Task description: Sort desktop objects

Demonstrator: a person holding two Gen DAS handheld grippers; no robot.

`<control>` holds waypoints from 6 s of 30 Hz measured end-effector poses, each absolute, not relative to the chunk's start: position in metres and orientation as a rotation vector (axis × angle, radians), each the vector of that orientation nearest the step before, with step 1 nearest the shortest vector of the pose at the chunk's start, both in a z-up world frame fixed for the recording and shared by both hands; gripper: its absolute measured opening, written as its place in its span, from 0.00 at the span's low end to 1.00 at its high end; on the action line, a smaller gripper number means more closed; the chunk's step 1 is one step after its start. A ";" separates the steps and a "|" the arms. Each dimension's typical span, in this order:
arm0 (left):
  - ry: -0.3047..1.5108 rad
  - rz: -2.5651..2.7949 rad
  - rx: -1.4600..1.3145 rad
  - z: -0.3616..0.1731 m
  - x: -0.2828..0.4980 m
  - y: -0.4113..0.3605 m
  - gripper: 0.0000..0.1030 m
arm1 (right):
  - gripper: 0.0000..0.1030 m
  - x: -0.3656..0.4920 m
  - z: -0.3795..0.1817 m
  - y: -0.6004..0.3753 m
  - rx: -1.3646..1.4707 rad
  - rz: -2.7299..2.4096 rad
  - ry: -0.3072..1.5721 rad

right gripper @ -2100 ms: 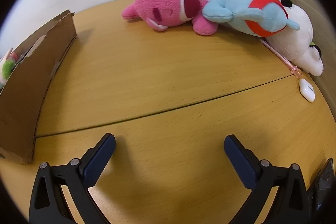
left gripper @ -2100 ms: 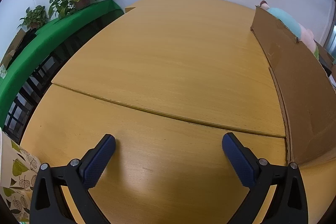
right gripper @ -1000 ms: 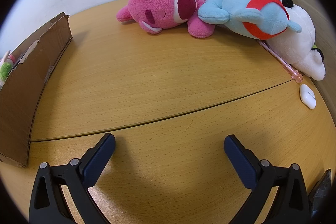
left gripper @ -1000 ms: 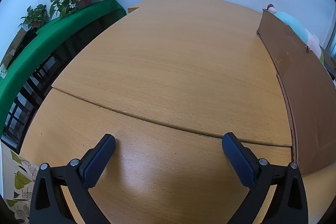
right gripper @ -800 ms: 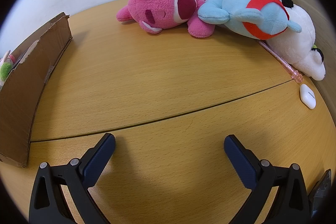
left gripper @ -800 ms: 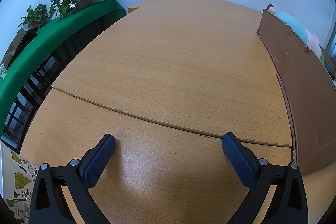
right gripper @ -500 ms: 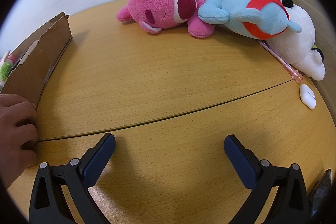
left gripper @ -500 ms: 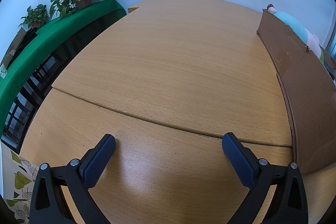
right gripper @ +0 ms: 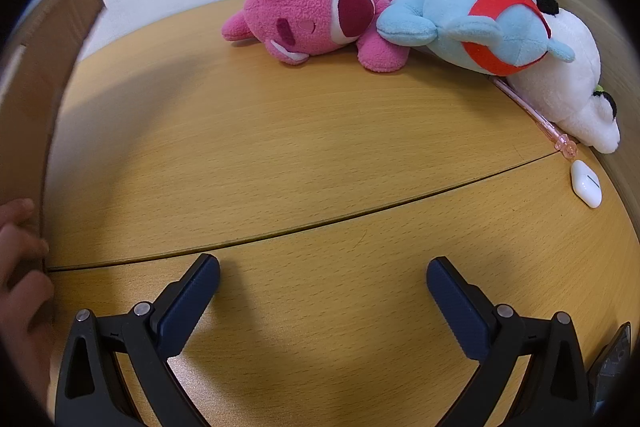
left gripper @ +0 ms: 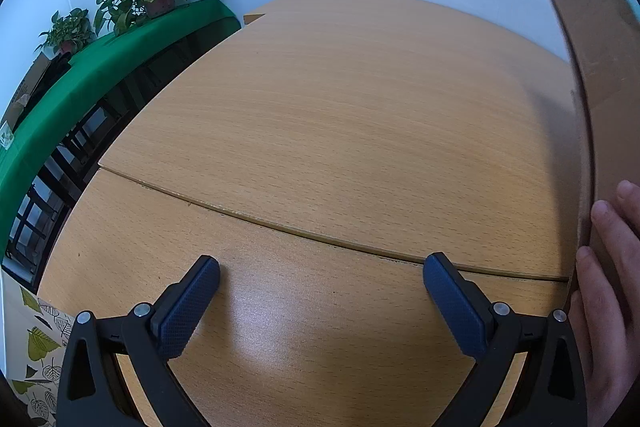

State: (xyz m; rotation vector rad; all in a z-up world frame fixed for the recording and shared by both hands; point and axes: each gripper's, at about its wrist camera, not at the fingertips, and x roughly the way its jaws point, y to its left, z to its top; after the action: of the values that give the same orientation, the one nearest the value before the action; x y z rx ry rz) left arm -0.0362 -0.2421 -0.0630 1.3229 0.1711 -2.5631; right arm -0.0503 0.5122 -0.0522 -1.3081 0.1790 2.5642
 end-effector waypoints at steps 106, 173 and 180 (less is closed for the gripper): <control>0.176 -2.557 1.317 -0.065 -0.035 -0.238 1.00 | 1.00 -0.052 -0.054 0.514 -1.312 2.562 0.177; 0.737 -3.006 1.775 -0.025 0.153 -0.108 0.86 | 1.00 0.078 0.004 0.078 -1.762 3.467 -0.593; 0.655 -3.042 1.755 -0.017 0.154 -0.096 0.79 | 1.00 0.072 -0.008 0.069 -1.763 3.404 -0.662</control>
State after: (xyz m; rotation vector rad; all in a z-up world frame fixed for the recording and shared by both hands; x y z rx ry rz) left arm 0.1539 -0.0961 -0.0174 1.7554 0.6554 -3.0419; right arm 0.0717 0.0688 -0.0081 -1.7629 -0.6623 3.4036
